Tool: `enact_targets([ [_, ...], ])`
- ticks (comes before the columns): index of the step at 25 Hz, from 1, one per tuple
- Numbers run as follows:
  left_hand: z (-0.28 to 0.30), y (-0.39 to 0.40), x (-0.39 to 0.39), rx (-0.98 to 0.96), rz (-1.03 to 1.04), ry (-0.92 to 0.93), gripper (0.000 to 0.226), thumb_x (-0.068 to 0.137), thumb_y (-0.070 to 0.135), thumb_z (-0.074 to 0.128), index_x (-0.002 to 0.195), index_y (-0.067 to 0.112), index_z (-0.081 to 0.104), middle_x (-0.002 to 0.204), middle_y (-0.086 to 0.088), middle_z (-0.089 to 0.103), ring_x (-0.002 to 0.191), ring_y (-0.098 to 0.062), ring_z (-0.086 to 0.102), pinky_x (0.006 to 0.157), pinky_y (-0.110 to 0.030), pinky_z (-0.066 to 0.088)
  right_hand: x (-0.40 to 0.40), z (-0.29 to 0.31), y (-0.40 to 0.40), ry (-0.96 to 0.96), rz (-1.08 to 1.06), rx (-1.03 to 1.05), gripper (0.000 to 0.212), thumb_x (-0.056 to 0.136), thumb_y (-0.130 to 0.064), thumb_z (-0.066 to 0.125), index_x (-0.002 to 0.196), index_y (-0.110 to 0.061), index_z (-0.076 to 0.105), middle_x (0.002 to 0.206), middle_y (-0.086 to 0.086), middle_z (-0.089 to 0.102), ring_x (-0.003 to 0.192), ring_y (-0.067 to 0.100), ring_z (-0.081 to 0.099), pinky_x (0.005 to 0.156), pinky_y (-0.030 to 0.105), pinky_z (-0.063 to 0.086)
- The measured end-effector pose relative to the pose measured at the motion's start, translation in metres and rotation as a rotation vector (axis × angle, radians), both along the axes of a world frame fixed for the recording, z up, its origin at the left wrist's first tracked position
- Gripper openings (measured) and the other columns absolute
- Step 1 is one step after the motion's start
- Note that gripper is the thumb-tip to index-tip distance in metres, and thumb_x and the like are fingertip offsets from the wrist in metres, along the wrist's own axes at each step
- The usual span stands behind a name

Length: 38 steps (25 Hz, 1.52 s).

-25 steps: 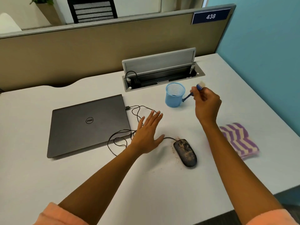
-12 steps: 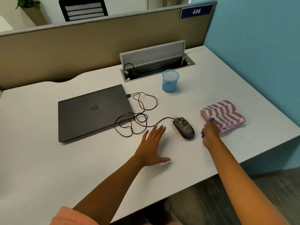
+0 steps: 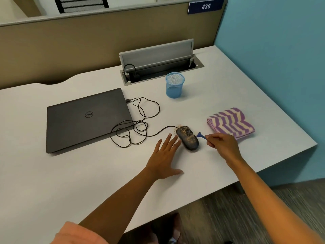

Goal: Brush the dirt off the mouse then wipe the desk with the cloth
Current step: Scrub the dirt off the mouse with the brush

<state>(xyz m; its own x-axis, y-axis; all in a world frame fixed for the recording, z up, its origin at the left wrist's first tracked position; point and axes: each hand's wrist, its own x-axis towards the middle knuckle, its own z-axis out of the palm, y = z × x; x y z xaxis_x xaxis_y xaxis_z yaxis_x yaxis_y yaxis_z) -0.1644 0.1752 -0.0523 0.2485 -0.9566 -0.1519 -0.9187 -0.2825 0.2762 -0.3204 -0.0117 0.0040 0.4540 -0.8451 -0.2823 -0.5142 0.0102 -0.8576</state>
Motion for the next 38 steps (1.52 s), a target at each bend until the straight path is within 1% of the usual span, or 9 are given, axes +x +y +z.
enact_targets([
  [4, 0.001, -0.013, -0.005, 0.032, -0.015, -0.049, 0.121, 0.071, 0.083, 0.057, 0.158, 0.030, -0.008, 0.165, 0.001, -0.017, 0.147, -0.020, -0.029, 0.120, -0.048, -0.013, -0.003, 0.007, -0.016, -0.050, 0.039, -0.039, 0.009, 0.080, -0.032, 0.075, 0.071, -0.030, 0.072, 0.073, -0.010, 0.072, 0.074, 0.008, 0.065, 0.066, 0.021, 0.049],
  [8, 0.004, -0.014, -0.008, 0.052, 0.023, -0.124, 0.122, 0.065, 0.089, 0.054, 0.156, 0.038, -0.008, 0.165, -0.004, -0.004, 0.150, -0.028, -0.018, 0.117, -0.046, -0.019, 0.007, 0.004, -0.022, -0.009, 0.138, -0.138, 0.019, 0.087, -0.032, 0.068, 0.093, -0.016, 0.075, 0.079, -0.005, 0.072, 0.079, 0.008, 0.067, 0.071, 0.018, 0.049],
  [14, 0.001, -0.008, -0.014, 0.069, 0.138, -0.119, 0.121, 0.065, 0.092, 0.051, 0.156, 0.037, -0.008, 0.164, -0.004, -0.003, 0.150, -0.028, -0.017, 0.115, -0.045, -0.021, 0.025, -0.004, 0.003, -0.211, 0.199, -0.176, 0.022, 0.085, -0.028, 0.071, 0.095, -0.009, 0.073, 0.076, -0.001, 0.074, 0.068, 0.006, 0.073, 0.063, 0.019, 0.059],
  [17, 0.003, -0.009, -0.016, 0.095, 0.179, -0.113, 0.129, 0.063, 0.092, 0.052, 0.157, 0.029, -0.009, 0.165, -0.004, -0.005, 0.150, -0.028, -0.017, 0.118, -0.048, -0.015, 0.032, -0.009, 0.012, -0.147, 0.254, -0.238, 0.026, 0.085, -0.030, 0.070, 0.099, -0.008, 0.074, 0.080, 0.003, 0.075, 0.073, 0.010, 0.072, 0.064, 0.024, 0.060],
  [21, 0.006, -0.011, -0.016, 0.126, 0.194, -0.086, 0.133, 0.060, 0.092, 0.056, 0.157, 0.028, -0.009, 0.165, -0.004, -0.009, 0.150, -0.030, -0.019, 0.120, -0.051, -0.011, 0.025, -0.007, 0.001, -0.120, 0.115, -0.441, 0.021, 0.088, -0.033, 0.067, 0.094, -0.013, 0.072, 0.074, -0.003, 0.071, 0.069, 0.009, 0.070, 0.059, 0.022, 0.057],
  [26, 0.005, -0.015, -0.015, 0.159, 0.220, -0.071, 0.138, 0.058, 0.091, 0.060, 0.156, 0.029, -0.012, 0.165, -0.005, -0.014, 0.148, -0.031, -0.025, 0.115, -0.049, -0.017, 0.041, -0.011, 0.017, -0.076, 0.244, -0.390, 0.030, 0.088, -0.034, 0.066, 0.102, -0.008, 0.072, 0.088, 0.004, 0.076, 0.079, 0.013, 0.072, 0.066, 0.026, 0.061],
  [30, 0.005, -0.018, -0.014, 0.168, 0.215, -0.068, 0.140, 0.056, 0.090, 0.062, 0.156, 0.028, -0.013, 0.165, -0.006, -0.015, 0.147, -0.032, -0.026, 0.111, -0.048, -0.021, 0.041, -0.006, 0.010, -0.057, 0.088, -0.525, 0.026, 0.090, -0.034, 0.064, 0.094, -0.009, 0.071, 0.081, 0.002, 0.075, 0.066, 0.003, 0.065, 0.051, 0.004, 0.046],
  [35, 0.005, -0.020, -0.013, 0.175, 0.216, -0.069, 0.142, 0.055, 0.090, 0.063, 0.155, 0.029, -0.016, 0.164, -0.006, -0.016, 0.147, -0.032, -0.026, 0.111, -0.049, -0.021, 0.049, -0.008, 0.020, -0.003, 0.235, -0.457, 0.033, 0.090, -0.034, 0.064, 0.106, -0.006, 0.071, 0.093, 0.006, 0.076, 0.083, 0.017, 0.072, 0.068, 0.025, 0.061],
  [38, 0.004, -0.019, -0.013, 0.170, 0.211, -0.067, 0.141, 0.055, 0.090, 0.063, 0.156, 0.029, -0.015, 0.164, -0.006, -0.016, 0.147, -0.032, -0.027, 0.110, -0.048, -0.022, 0.046, -0.004, 0.010, -0.025, 0.103, -0.549, 0.026, 0.090, -0.033, 0.064, 0.093, -0.008, 0.072, 0.080, 0.002, 0.075, 0.067, 0.010, 0.069, 0.051, 0.005, 0.047],
])
